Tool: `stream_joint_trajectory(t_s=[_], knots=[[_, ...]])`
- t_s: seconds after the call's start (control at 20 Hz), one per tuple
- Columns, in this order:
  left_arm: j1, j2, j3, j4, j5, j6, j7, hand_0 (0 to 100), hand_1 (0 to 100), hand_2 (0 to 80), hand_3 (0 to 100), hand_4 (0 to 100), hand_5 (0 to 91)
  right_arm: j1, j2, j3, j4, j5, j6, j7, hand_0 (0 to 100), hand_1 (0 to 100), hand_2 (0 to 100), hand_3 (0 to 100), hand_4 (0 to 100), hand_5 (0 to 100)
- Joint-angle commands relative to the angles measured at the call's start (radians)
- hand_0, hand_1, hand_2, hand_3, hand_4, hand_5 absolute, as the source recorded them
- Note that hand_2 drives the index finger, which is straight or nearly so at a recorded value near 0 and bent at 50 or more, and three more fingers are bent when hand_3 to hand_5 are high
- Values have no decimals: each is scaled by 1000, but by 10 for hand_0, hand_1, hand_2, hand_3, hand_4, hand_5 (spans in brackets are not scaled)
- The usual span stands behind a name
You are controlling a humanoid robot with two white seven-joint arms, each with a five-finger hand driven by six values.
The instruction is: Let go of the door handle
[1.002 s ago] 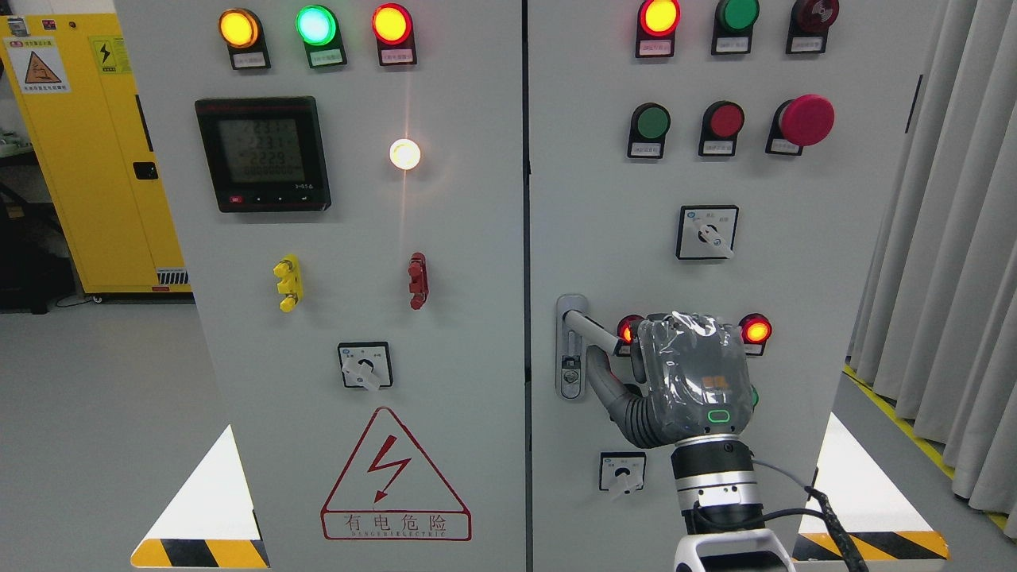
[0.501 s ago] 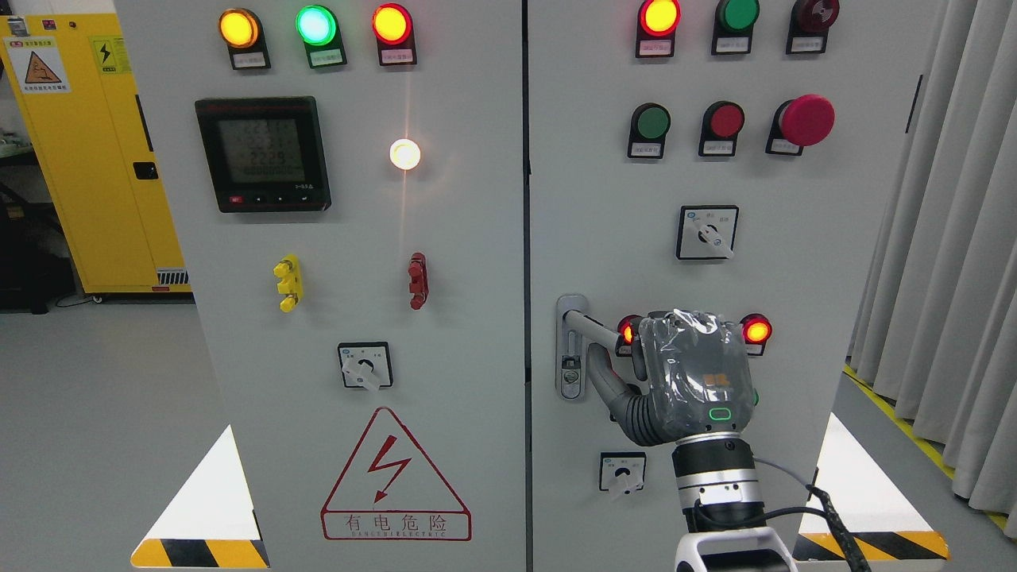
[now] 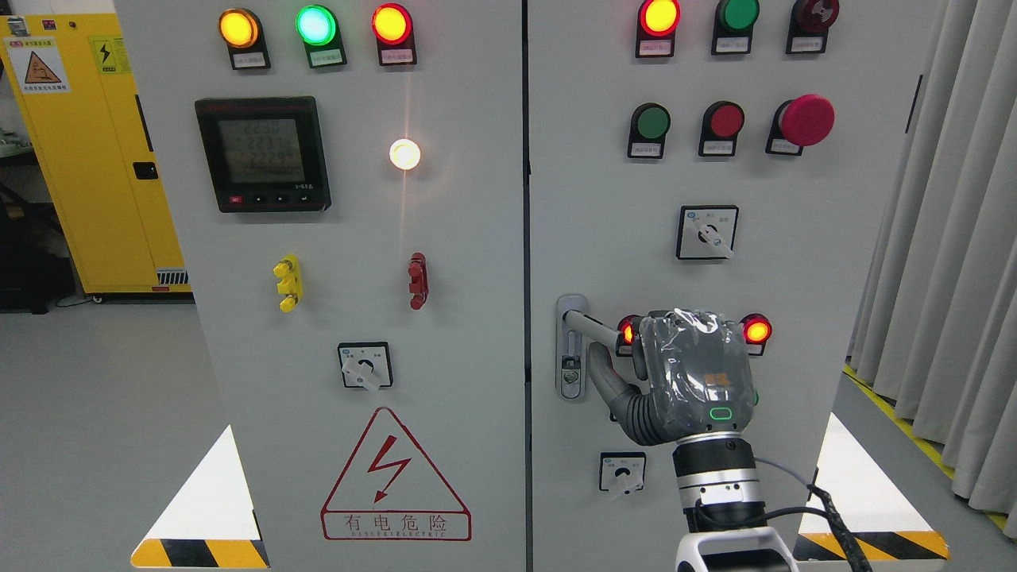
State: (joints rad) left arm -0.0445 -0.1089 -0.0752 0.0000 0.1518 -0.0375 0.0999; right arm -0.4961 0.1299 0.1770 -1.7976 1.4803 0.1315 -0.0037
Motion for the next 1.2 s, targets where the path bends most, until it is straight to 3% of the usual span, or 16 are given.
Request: stream_joint_trajectory(t_s=[0.0, 1.15], knots=[[0, 0, 0, -12, 0, -1, 0, 120, 556, 0, 0, 0, 0, -1, -1, -4, -2, 0, -1, 1, 496, 459, 989, 1000, 1000, 1000], [0, 0, 0, -12, 0, -1, 0, 120, 556, 0, 0, 0, 0, -2, -1, -7, -9, 0, -1, 2, 498, 458, 991, 1000, 1000, 1000]])
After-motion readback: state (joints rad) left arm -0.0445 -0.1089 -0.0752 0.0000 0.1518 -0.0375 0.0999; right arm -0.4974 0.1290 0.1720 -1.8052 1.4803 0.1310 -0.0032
